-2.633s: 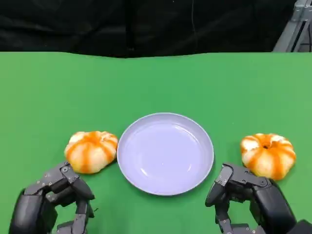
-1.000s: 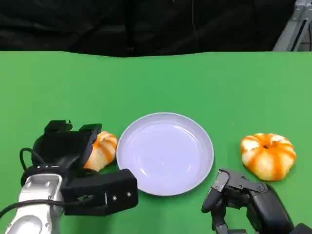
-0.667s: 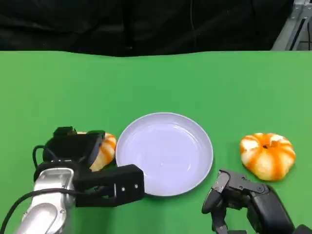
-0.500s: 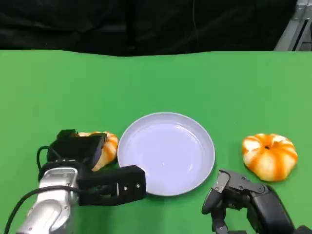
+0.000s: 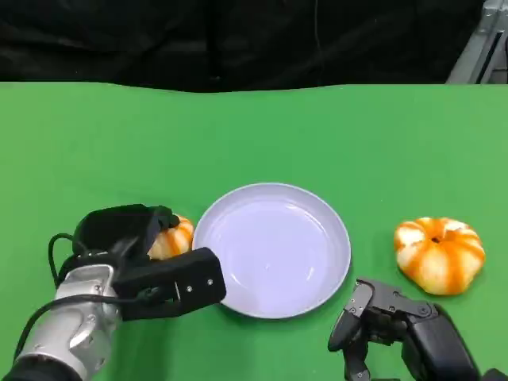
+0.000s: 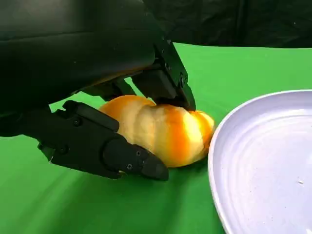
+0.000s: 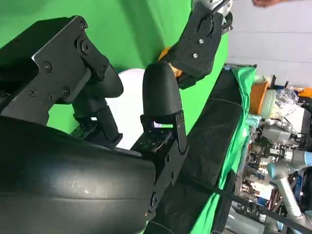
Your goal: Grasp the bread from the table and place it into the plate.
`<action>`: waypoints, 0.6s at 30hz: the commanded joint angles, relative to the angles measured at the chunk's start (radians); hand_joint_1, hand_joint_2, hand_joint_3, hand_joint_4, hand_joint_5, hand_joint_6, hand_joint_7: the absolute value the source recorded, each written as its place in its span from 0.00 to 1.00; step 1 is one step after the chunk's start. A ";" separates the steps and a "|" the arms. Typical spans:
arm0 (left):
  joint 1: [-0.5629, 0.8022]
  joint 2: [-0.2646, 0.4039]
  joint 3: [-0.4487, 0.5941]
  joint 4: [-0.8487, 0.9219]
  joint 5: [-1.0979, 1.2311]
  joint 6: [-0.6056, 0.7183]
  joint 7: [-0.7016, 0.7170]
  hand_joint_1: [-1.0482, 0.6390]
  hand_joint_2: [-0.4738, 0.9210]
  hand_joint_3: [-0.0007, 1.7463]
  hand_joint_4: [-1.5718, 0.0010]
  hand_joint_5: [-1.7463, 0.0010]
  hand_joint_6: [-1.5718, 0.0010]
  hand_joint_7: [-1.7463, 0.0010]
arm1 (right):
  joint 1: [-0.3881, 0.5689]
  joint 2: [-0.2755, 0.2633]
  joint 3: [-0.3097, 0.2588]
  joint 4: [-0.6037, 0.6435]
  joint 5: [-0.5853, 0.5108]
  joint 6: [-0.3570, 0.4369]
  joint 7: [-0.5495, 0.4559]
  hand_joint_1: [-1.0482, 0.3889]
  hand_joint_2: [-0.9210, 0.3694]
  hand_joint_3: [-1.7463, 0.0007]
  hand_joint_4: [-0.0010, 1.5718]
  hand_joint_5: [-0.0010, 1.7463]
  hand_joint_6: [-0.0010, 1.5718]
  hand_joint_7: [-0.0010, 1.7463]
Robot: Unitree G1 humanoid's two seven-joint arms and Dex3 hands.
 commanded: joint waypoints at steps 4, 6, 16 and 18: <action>0.004 0.004 -0.024 0.032 -0.026 -0.020 -0.002 0.47 1.00 0.01 0.38 0.76 0.33 0.97 | 0.006 -0.005 -0.003 -0.014 0.017 0.006 0.002 0.80 0.43 0.21 0.55 0.95 0.47 0.82; 0.003 0.004 -0.026 0.033 -0.029 -0.020 -0.001 0.47 1.00 0.01 0.38 0.76 0.32 0.97 | 0.006 -0.005 -0.003 -0.014 0.017 0.006 0.002 0.80 0.43 0.21 0.55 0.95 0.47 0.82; 0.001 0.007 -0.032 0.036 -0.035 -0.019 0.003 0.47 1.00 0.01 0.37 0.77 0.32 0.98 | 0.006 -0.005 -0.003 -0.014 0.017 0.006 0.002 0.80 0.44 0.21 0.55 0.95 0.47 0.82; 0.001 0.007 -0.033 0.036 -0.035 -0.019 0.003 0.47 1.00 0.01 0.37 0.77 0.32 0.98 | 0.006 -0.005 -0.003 -0.014 0.017 0.006 0.002 0.80 0.44 0.21 0.55 0.95 0.47 0.82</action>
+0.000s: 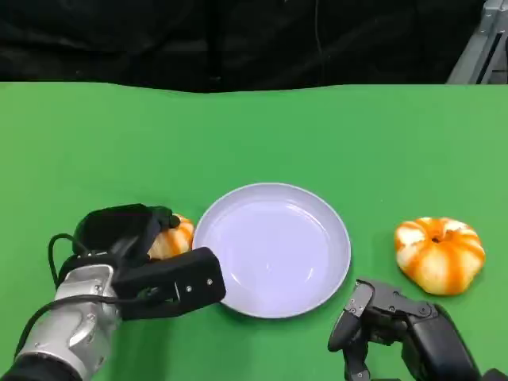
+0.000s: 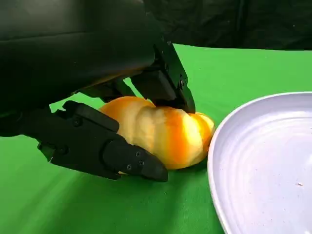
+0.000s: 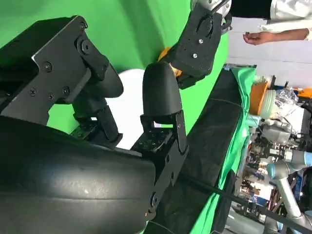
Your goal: Grasp the bread from the table and place it into the plate.
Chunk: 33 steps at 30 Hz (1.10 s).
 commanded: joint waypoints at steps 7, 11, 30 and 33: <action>0.075 0.119 -0.017 -0.214 0.155 0.023 0.221 0.51 0.94 0.07 0.42 0.01 0.50 0.28 | -0.007 -0.007 -0.004 0.001 0.008 -0.001 -0.001 0.82 0.44 0.20 0.54 0.96 0.48 0.83; 0.085 0.125 -0.019 -0.239 0.158 0.035 0.209 0.49 0.94 0.07 0.43 0.00 0.42 0.49 | -0.005 -0.004 -0.002 0.001 0.003 -0.002 -0.007 0.82 0.44 0.19 0.54 0.95 0.47 0.83; 0.128 0.156 0.021 -0.429 0.165 0.014 0.231 0.49 0.72 0.50 0.41 0.00 0.55 0.00 | -0.009 0.008 -0.001 0.001 0.006 0.003 -0.011 0.81 0.44 0.19 0.54 0.97 0.46 0.84; 0.144 0.137 0.028 -0.502 0.162 -0.019 0.264 0.50 0.71 0.55 0.39 0.00 0.53 0.00 | -0.005 0.007 0.002 -0.010 0.005 0.007 -0.009 0.83 0.44 0.19 0.55 0.97 0.46 0.84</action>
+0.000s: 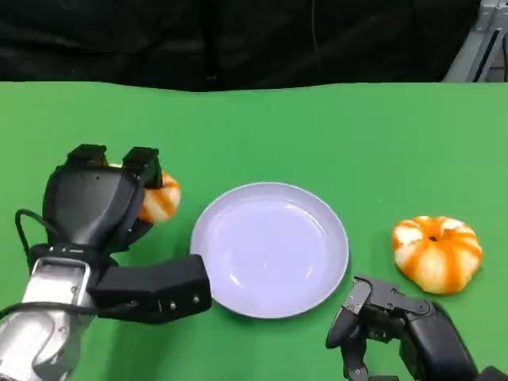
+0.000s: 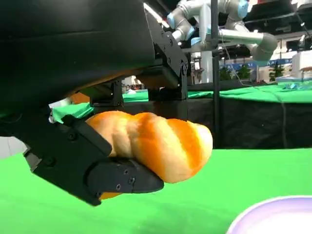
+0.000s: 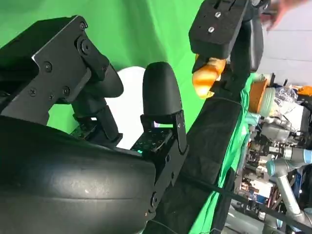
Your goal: Grasp the bread from the table and place it into the plate.
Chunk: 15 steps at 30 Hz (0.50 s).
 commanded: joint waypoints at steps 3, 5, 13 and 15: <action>0.021 -0.027 0.020 -0.117 -0.010 -0.047 0.031 0.50 0.69 0.59 0.39 0.00 0.52 0.00 | 0.004 -0.005 -0.001 -0.016 0.007 0.006 -0.004 0.84 0.44 0.18 0.55 0.97 0.47 0.84; 0.017 -0.049 0.013 -0.140 -0.019 -0.058 0.014 0.50 0.68 0.62 0.38 0.00 0.52 0.00 | 0.002 -0.005 -0.001 -0.017 0.007 0.011 -0.003 0.85 0.44 0.18 0.55 0.97 0.47 0.85; 0.001 -0.100 0.005 -0.144 -0.006 -0.087 0.001 0.50 0.58 0.69 0.37 0.00 0.52 0.00 | 0.002 -0.004 0.001 -0.014 0.015 0.016 0.001 0.85 0.45 0.18 0.54 0.97 0.47 0.85; 0.002 -0.102 0.008 -0.143 -0.004 -0.089 0.000 0.50 0.58 0.70 0.36 0.00 0.52 0.00 | 0.001 -0.004 0.001 -0.015 0.015 0.017 0.001 0.85 0.45 0.17 0.54 0.97 0.47 0.85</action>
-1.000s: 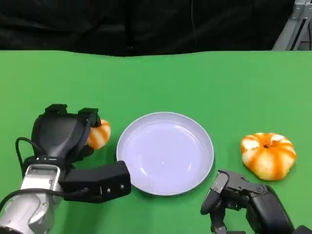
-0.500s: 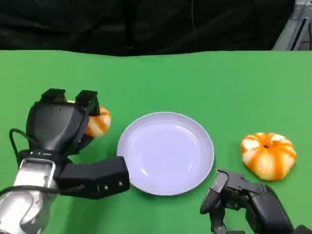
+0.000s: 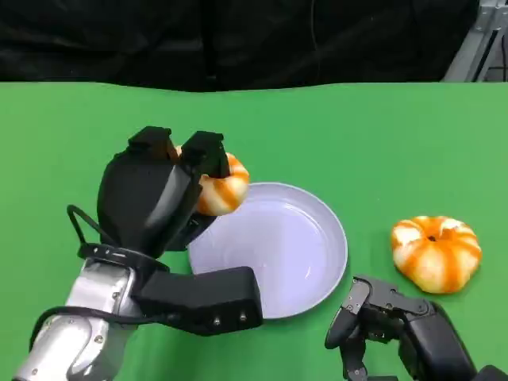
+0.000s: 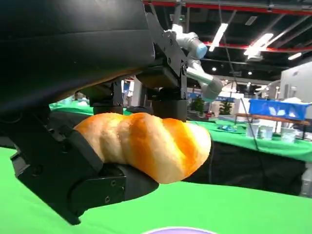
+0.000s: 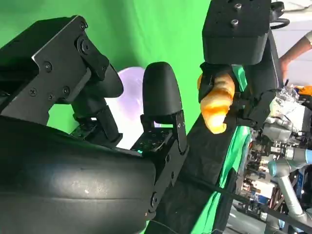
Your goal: Grasp the bread from the table and place it into the plate.
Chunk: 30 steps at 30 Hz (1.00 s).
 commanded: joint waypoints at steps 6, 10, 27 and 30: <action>-0.012 0.007 0.013 -0.006 0.005 -0.005 -0.015 0.50 0.57 0.70 0.37 0.00 0.52 0.00 | 0.001 -0.005 -0.002 -0.011 0.014 0.005 -0.001 0.85 0.45 0.17 0.54 0.97 0.47 0.85; -0.061 -0.097 -0.069 0.071 0.004 0.002 -0.055 0.50 0.59 0.70 0.37 0.00 0.51 0.00 | 0.007 -0.001 0.009 -0.015 0.005 0.005 -0.004 0.85 0.45 0.17 0.54 0.97 0.47 0.85; -0.121 -0.177 -0.149 0.237 -0.010 0.037 -0.167 0.52 0.70 0.44 0.43 0.00 0.53 0.11 | 0.009 0.002 0.023 -0.025 0.001 0.022 -0.015 0.83 0.46 0.18 0.56 0.96 0.48 0.83; -0.124 -0.187 -0.154 0.268 -0.018 0.026 -0.157 0.50 0.76 0.35 0.44 0.00 0.50 0.19 | 0.010 -0.001 0.025 -0.028 0.000 0.023 -0.013 0.83 0.46 0.18 0.55 0.96 0.48 0.83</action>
